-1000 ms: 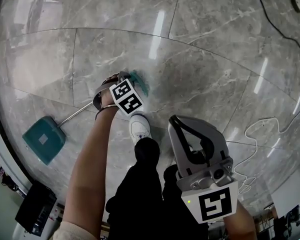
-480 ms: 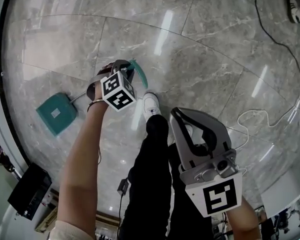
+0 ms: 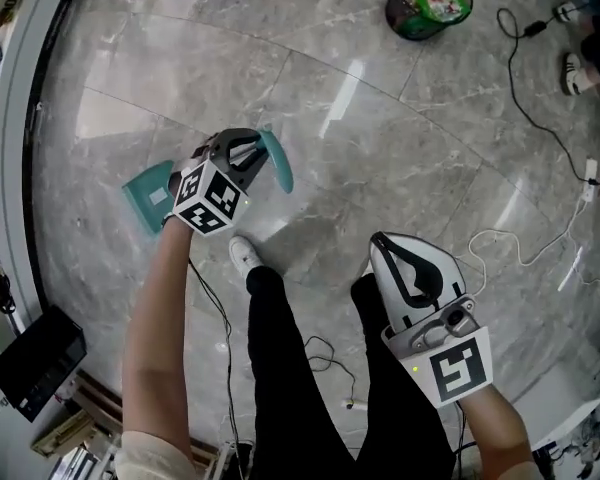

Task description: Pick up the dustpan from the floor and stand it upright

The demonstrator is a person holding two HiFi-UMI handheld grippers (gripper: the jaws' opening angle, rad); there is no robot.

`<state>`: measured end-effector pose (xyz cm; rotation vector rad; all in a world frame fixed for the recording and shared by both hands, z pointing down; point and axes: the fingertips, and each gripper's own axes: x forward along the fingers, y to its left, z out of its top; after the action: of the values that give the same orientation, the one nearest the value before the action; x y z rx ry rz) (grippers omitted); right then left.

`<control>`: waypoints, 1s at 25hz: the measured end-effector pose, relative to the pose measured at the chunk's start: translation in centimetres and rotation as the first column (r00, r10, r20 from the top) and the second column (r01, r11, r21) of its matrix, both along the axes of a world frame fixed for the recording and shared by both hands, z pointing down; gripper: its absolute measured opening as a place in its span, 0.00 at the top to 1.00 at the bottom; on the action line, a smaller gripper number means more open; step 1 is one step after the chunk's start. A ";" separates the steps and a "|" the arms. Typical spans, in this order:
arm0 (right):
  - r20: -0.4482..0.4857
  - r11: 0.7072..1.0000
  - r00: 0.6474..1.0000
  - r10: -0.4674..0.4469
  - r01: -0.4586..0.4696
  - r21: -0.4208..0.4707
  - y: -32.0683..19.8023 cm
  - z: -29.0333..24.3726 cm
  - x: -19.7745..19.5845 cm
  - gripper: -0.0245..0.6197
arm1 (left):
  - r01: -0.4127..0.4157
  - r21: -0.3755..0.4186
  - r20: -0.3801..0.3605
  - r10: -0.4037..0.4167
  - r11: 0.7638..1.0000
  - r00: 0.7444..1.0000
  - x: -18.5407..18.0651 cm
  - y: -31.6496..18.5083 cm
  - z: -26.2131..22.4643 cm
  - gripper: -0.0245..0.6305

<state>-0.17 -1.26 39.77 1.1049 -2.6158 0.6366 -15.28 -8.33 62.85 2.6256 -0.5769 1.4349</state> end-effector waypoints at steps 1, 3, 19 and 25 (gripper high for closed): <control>0.005 1.000 1.000 0.009 -0.009 -0.012 0.5 -0.5 -1.5 0.94 | -0.006 0.012 -0.031 0.006 1.000 0.999 -1.3 0.6 -1.3 0.82; -0.004 1.000 1.000 0.000 0.000 -0.026 2.0 -1.7 -5.0 0.93 | 0.006 0.043 -0.104 -0.001 0.999 0.995 -4.3 1.8 -4.3 0.82; -0.025 0.998 0.998 -0.053 0.052 -0.039 8.3 -8.3 -33.5 0.94 | 0.305 0.260 -0.416 -0.179 0.916 0.892 -31.2 11.1 -20.5 0.82; -0.030 0.993 0.993 -0.118 0.117 -0.032 9.8 -9.4 -40.7 0.94 | 0.422 0.281 -0.473 -0.258 0.862 0.843 -39.2 14.5 -22.4 0.82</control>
<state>-40.84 8.51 30.34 0.9364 -2.6120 0.6257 -54.53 6.20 40.44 2.7714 -1.2930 0.6671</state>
